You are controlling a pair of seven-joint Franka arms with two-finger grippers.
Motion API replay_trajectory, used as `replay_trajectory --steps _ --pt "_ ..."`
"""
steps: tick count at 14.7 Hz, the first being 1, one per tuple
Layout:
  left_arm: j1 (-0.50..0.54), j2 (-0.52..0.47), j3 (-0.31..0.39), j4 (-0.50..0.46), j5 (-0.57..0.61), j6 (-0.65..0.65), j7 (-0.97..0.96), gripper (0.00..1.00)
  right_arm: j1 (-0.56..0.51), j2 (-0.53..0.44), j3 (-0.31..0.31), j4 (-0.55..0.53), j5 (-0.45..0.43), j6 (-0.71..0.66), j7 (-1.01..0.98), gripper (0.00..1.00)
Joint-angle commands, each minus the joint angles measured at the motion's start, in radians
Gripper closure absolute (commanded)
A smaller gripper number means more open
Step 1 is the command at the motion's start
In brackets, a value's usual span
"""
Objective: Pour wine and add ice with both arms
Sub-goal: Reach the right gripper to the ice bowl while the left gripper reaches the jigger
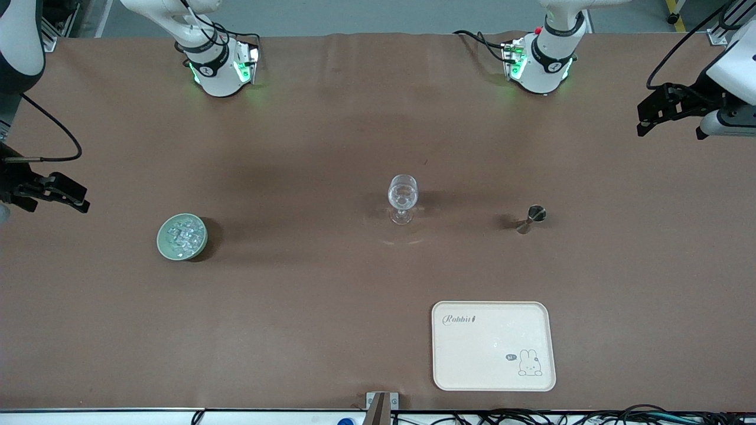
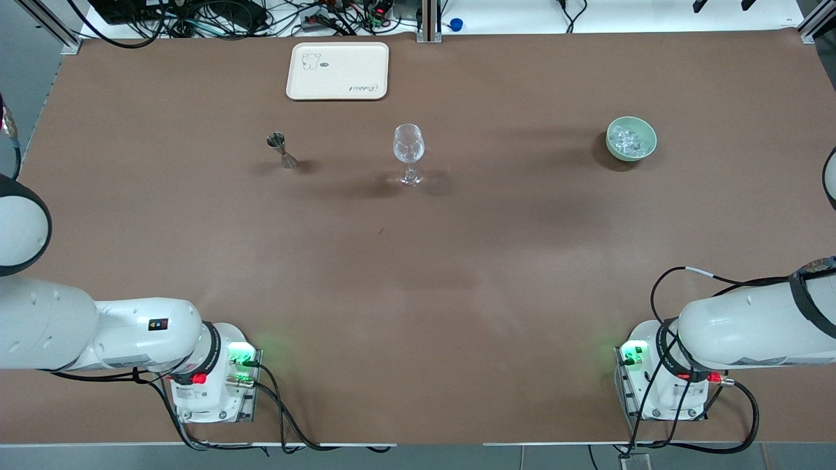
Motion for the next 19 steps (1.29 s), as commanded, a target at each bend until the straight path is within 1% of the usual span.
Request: replay_trajectory --steps 1,5,8,10,13,17,19 --pt "0.005 0.003 -0.003 0.011 -0.005 -0.007 0.005 0.0 -0.005 -0.006 0.006 -0.015 -0.01 -0.012 0.01 0.0" --pt "0.005 0.035 -0.001 0.028 0.006 -0.005 0.002 0.0 -0.001 -0.006 0.008 -0.019 -0.005 -0.03 0.011 0.0" --pt "0.005 0.098 -0.001 0.034 0.015 0.007 0.012 0.0 0.002 -0.006 0.008 -0.018 -0.002 -0.024 0.011 0.0" --pt "0.005 0.138 -0.001 0.034 0.021 0.039 -0.003 0.0 0.001 -0.006 0.008 -0.021 -0.002 -0.024 0.01 0.0" --pt "0.005 0.225 -0.001 0.034 0.017 0.068 -0.014 0.0 -0.005 -0.009 0.008 -0.047 -0.002 -0.017 0.01 0.0" --pt "0.002 0.305 -0.001 0.033 0.014 0.071 -0.144 0.0 0.001 -0.023 0.006 -0.061 -0.002 -0.029 0.01 0.0" --pt "0.022 0.338 -0.003 0.019 0.006 0.105 -0.207 0.0 0.002 -0.026 0.008 -0.067 -0.002 -0.026 0.011 0.0"
